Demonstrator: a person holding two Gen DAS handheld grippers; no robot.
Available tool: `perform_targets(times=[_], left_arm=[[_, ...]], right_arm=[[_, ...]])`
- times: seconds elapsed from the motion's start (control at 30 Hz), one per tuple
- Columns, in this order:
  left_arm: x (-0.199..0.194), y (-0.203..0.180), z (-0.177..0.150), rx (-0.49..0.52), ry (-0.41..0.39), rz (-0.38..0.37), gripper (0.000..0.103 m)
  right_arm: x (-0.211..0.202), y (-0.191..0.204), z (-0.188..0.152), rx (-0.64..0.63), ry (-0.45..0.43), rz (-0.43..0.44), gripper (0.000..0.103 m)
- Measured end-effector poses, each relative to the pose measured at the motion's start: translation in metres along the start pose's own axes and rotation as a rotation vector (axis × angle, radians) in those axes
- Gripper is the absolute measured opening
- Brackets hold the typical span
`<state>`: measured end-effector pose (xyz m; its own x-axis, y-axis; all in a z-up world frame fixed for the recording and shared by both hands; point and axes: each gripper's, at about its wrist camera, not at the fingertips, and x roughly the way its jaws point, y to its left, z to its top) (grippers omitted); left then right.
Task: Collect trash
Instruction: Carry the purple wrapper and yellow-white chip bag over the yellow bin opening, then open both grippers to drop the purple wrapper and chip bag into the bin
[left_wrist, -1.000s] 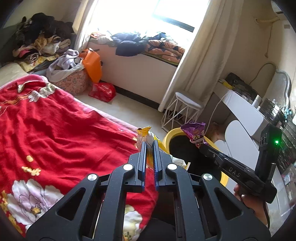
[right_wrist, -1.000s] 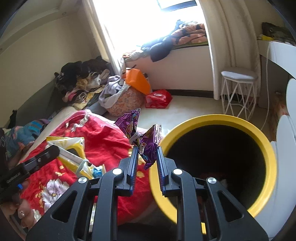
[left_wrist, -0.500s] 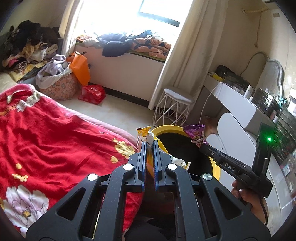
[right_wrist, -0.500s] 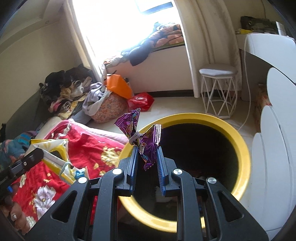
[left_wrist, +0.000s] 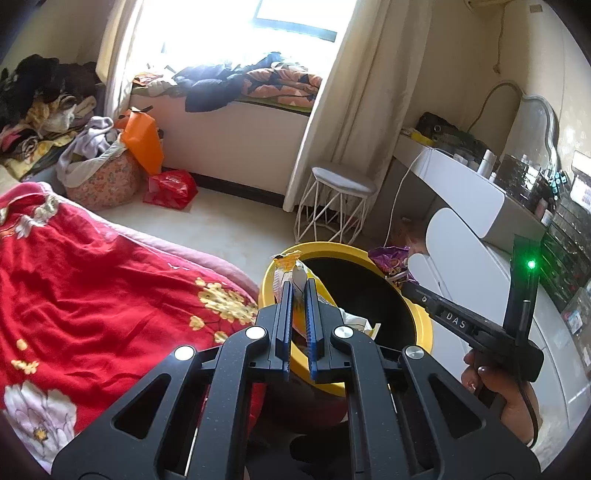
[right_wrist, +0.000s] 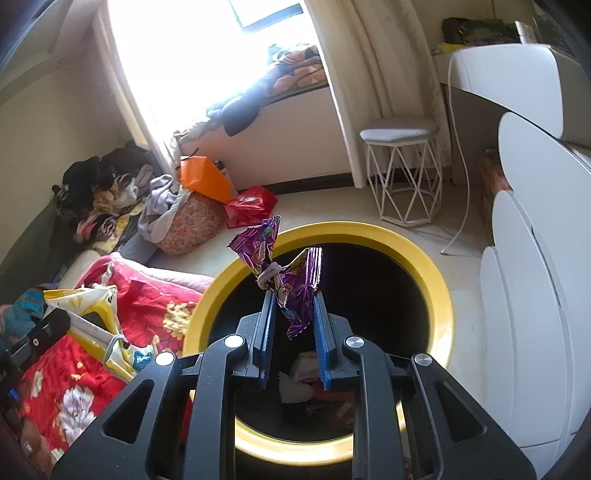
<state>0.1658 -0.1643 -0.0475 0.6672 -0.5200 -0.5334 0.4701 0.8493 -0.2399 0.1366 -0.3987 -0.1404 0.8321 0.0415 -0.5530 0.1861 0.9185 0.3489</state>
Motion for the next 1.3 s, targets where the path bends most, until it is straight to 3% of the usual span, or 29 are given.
perform_targets(times=[0.7,0.93,1.1,1.3], left_arm=[[0.055,-0.032,-0.009,0.081,0.083,-0.007,0.004],[0.075,-0.040,-0.010,0.097,0.132,-0.015,0.004],[0.087,-0.042,-0.008,0.092,0.159,-0.024,0.006],[0.080,-0.044,-0.003,0.092,0.143,-0.025,0.035]], right_arm=[[0.010,-0.030,-0.003,0.065,0.055,-0.025,0.020],[0.011,-0.036,-0.003,0.073,0.069,-0.021,0.024],[0.008,-0.040,-0.005,0.074,0.070,-0.023,0.034],[0.001,-0.042,-0.007,0.078,0.063,-0.039,0.044]])
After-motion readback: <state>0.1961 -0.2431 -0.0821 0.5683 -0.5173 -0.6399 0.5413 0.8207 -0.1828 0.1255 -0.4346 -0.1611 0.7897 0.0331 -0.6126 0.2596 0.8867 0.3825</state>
